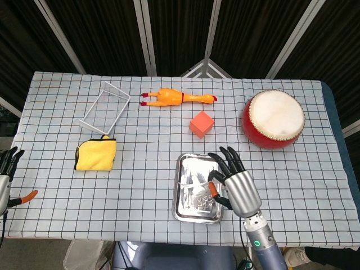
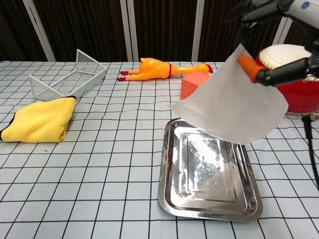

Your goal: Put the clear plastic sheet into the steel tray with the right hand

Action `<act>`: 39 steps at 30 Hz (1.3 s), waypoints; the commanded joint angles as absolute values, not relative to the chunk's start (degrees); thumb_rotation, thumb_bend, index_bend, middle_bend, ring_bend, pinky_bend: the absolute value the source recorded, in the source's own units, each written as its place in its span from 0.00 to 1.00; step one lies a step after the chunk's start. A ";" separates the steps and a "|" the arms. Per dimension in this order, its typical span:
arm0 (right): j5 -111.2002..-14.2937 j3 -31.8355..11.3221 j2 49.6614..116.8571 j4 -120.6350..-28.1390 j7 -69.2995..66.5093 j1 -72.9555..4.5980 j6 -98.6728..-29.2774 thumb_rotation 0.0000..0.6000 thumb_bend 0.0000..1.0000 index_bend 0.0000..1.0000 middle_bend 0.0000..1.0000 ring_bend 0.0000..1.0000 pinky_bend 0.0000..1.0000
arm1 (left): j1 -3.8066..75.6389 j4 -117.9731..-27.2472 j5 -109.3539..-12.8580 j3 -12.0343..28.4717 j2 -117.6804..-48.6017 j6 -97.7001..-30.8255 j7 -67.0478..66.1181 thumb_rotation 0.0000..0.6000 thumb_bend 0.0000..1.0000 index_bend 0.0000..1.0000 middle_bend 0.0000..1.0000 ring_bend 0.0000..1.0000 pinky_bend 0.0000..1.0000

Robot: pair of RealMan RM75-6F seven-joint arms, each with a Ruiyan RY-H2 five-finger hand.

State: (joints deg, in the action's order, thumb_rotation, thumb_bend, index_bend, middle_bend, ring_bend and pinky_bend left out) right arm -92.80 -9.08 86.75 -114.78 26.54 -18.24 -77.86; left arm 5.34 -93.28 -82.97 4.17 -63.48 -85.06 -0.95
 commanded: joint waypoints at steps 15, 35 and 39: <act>-88.78 -0.11 90.11 -106.51 22.05 -13.24 -79.41 1.00 0.57 0.62 0.20 0.03 0.00 | 5.44 -93.26 -82.75 4.11 -63.47 -84.74 -1.25 1.00 0.00 0.00 0.00 0.00 0.00; -92.44 2.15 87.34 -101.05 10.78 -17.34 -71.64 1.00 0.57 0.64 0.20 0.03 0.00 | 5.33 -93.23 -82.71 4.09 -63.28 -84.86 -1.21 1.00 0.00 0.00 0.00 0.00 0.00; -92.94 1.81 87.07 -102.01 9.44 -18.60 -70.19 1.00 0.57 0.64 0.20 0.03 0.00 | 5.12 -93.30 -82.70 4.05 -63.19 -85.13 -1.08 1.00 0.00 0.00 0.00 0.00 0.00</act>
